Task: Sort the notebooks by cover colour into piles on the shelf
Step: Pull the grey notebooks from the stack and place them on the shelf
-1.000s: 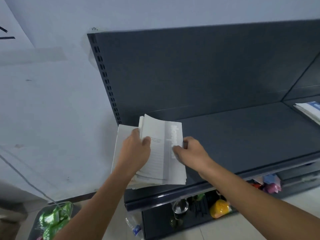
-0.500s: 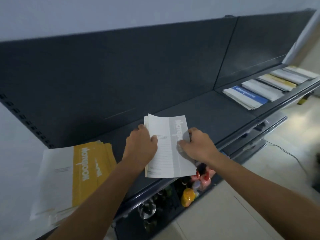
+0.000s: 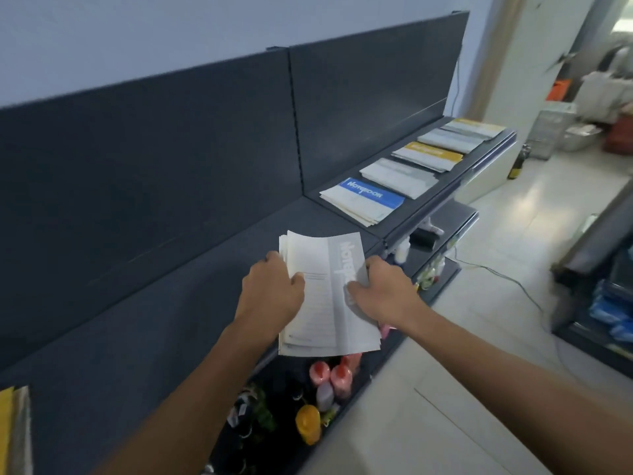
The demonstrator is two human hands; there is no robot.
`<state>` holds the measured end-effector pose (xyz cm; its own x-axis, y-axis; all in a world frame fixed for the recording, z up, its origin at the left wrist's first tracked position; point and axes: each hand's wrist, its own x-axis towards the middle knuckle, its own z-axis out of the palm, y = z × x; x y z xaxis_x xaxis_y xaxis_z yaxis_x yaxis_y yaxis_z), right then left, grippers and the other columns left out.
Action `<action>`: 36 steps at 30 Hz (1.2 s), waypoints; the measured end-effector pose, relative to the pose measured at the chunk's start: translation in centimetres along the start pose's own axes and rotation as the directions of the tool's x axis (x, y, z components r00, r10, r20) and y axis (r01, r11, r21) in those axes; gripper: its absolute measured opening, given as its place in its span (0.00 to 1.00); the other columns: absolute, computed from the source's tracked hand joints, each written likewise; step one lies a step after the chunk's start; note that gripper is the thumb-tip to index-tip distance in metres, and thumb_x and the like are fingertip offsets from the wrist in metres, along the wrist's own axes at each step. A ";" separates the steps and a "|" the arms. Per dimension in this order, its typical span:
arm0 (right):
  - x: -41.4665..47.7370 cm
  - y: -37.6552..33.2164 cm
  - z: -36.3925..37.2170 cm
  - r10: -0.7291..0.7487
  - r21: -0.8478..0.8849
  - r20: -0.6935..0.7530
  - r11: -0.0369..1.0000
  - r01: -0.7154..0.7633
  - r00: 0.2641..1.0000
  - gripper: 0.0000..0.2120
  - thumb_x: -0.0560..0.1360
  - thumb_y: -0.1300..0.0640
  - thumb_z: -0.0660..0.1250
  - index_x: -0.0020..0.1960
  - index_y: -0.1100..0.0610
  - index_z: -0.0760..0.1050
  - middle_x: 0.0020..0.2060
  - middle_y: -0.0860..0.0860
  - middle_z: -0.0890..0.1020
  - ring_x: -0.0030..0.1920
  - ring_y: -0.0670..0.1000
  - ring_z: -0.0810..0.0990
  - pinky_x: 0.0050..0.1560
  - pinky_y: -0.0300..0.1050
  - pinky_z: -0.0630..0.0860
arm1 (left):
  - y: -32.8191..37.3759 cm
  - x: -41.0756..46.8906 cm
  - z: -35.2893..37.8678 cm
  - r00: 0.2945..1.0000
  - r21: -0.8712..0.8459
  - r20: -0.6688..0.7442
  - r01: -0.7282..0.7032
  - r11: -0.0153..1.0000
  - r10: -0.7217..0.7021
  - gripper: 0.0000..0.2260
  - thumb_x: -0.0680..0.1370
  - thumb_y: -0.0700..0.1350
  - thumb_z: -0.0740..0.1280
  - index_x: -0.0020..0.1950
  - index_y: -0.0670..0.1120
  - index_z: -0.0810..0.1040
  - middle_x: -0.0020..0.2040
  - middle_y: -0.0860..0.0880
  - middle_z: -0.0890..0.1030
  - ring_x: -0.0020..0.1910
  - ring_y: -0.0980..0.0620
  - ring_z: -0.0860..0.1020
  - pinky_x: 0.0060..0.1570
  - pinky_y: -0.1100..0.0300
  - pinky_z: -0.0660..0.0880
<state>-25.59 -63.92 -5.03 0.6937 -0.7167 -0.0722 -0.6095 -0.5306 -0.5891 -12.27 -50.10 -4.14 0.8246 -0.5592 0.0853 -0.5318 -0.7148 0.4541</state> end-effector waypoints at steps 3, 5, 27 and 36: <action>1.2 3.5 -2.6 0.038 0.014 0.004 0.999 -0.038 0.999 0.14 0.75 0.48 0.66 0.52 0.57 0.70 0.43 0.51 0.79 0.42 0.55 0.79 0.43 0.51 0.78 | 4.0 0.9 2.2 0.999 -0.009 0.031 -0.017 1.000 0.018 0.13 0.79 0.53 0.66 0.56 0.45 0.71 0.51 0.47 0.79 0.43 0.49 0.74 0.40 0.55 0.70; 2.1 5.2 -4.2 0.057 0.017 0.002 0.998 -0.057 0.998 0.14 0.75 0.48 0.66 0.52 0.57 0.71 0.44 0.51 0.80 0.45 0.56 0.79 0.46 0.52 0.78 | 6.3 1.6 3.2 0.998 -0.004 0.050 -0.033 0.999 0.033 0.14 0.79 0.53 0.66 0.58 0.44 0.72 0.53 0.46 0.79 0.46 0.47 0.77 0.42 0.55 0.71; 14.0 19.9 -16.8 0.399 0.129 -0.174 0.916 -0.381 0.900 0.15 0.76 0.48 0.65 0.59 0.55 0.74 0.52 0.52 0.81 0.50 0.55 0.80 0.53 0.54 0.80 | 27.3 16.3 15.7 0.906 -0.085 0.206 -0.360 0.929 0.370 0.14 0.80 0.53 0.64 0.60 0.44 0.72 0.55 0.45 0.78 0.51 0.46 0.76 0.46 0.53 0.71; 20.2 25.8 -19.8 0.440 0.159 -0.190 0.896 -0.415 0.878 0.15 0.75 0.46 0.66 0.58 0.52 0.74 0.49 0.49 0.82 0.45 0.51 0.81 0.44 0.47 0.80 | 33.4 21.7 20.8 0.888 -0.059 0.222 -0.399 0.915 0.402 0.15 0.80 0.53 0.64 0.60 0.44 0.72 0.54 0.45 0.79 0.44 0.49 0.72 0.43 0.55 0.69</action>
<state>-34.92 -101.03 -5.72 0.2675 -0.9484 -0.1701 -0.7729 -0.1058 -0.6256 -16.21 -94.84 -5.54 0.4759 -0.8774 0.0609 -0.8043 -0.4061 0.4338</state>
